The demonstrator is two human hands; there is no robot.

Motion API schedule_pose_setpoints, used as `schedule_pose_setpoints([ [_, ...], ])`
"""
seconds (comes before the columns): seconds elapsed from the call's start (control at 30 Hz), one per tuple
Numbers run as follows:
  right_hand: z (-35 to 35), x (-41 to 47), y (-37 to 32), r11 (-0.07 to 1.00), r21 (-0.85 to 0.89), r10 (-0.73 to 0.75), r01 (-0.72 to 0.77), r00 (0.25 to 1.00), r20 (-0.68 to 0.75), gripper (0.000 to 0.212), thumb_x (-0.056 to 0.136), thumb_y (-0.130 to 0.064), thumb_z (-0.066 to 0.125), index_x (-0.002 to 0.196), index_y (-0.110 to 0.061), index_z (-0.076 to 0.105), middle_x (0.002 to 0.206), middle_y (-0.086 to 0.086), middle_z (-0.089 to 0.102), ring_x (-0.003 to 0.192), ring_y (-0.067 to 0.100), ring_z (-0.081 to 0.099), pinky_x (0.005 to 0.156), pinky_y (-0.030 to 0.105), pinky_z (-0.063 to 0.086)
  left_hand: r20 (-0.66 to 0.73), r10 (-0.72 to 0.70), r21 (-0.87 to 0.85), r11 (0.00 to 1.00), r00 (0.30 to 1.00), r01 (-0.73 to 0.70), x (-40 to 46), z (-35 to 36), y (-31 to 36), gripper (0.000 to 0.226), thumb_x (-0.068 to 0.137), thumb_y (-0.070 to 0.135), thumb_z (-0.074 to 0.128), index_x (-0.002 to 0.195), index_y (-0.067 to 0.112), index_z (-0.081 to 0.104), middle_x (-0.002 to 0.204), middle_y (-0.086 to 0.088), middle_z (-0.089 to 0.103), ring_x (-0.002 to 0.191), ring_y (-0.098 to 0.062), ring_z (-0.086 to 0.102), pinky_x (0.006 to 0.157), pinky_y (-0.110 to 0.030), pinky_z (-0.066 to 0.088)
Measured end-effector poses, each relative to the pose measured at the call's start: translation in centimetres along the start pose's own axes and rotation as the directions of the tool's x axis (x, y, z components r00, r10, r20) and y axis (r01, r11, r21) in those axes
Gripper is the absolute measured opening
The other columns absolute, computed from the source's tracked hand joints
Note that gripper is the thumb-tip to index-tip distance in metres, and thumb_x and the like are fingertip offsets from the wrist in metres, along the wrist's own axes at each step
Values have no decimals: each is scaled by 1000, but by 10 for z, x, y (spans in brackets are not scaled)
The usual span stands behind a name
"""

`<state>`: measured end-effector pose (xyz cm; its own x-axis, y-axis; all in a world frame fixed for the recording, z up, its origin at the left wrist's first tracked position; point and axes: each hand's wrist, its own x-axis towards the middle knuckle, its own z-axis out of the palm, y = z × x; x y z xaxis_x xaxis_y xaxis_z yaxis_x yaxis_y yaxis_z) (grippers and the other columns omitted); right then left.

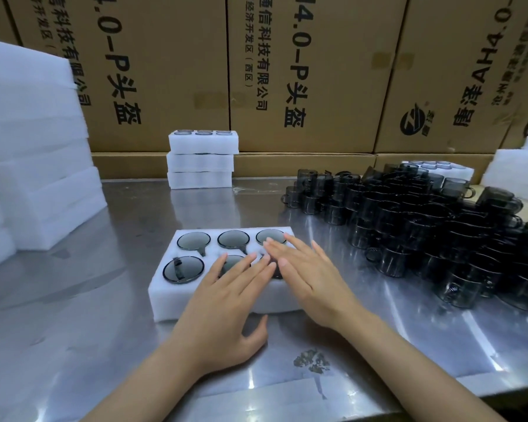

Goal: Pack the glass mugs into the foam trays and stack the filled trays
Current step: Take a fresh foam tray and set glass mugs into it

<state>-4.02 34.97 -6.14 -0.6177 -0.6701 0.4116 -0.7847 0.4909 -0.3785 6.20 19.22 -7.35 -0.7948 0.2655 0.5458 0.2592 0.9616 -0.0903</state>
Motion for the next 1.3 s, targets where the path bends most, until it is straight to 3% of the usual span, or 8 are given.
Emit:
schedule_pose_setpoints([
  [0.17,-20,-2,17,995,9,88,-100,824,-559,33,92,-24,43,120,-19,62,124,-7,59,112,8,48,93,22,36,-120,-56,-93,995,991,45,-6,-1,-4,56,81,34,47,133,15,53,132,7,56,127,-16,47,111,-42,22],
  [0.4,-63,-17,66,841,-69,355,-536,644,-678,34,90,-17,53,124,-14,51,129,6,44,71,25,49,56,28,29,-344,-206,-254,960,916,120,-6,-9,-12,29,81,24,48,100,15,68,99,6,64,97,-12,54,93,-34,39],
  [0.63,-49,-21,54,883,-26,370,-468,731,-573,24,92,-25,51,115,-22,56,113,-2,51,71,19,55,55,27,33,-351,-450,-314,883,821,349,-10,-13,-28,26,82,27,48,99,19,66,98,8,59,90,-13,48,82,-31,40],
  [0.8,-16,-15,35,912,47,403,-407,870,-285,23,93,-40,47,110,-29,57,109,-15,56,100,10,54,80,30,40,-55,-844,-496,488,534,719,-16,-10,-54,42,90,29,54,130,21,49,135,3,48,124,-20,43,94,-34,35],
  [0.87,-9,-10,29,911,75,412,-406,886,-212,19,94,-40,45,105,-32,57,105,-17,56,99,7,52,79,28,38,114,-882,-580,314,457,751,-17,-9,-57,30,93,33,51,122,26,53,129,6,54,118,-21,47,89,-34,37],
  [0.97,-1,-5,23,903,198,408,-382,905,-116,21,98,-30,39,96,-27,60,98,-16,60,93,6,52,72,23,34,217,-857,-718,185,468,671,-16,-10,-58,12,90,30,54,85,29,65,90,13,68,92,-14,61,65,-25,40],
  [1.17,2,2,16,852,383,434,-357,891,-135,32,97,-21,39,84,-27,67,88,-19,66,90,7,58,78,23,44,302,-800,-855,14,518,519,-6,-16,-60,17,84,32,60,95,37,71,89,12,73,85,-9,68,74,-31,50],
  [1.3,-9,29,3,444,825,467,-349,876,119,28,95,-49,43,119,-53,56,111,-17,67,106,18,64,89,47,53,329,-776,-917,-128,538,377,17,-18,-80,26,89,27,53,106,36,70,102,8,73,95,-14,69,81,-37,52],
])
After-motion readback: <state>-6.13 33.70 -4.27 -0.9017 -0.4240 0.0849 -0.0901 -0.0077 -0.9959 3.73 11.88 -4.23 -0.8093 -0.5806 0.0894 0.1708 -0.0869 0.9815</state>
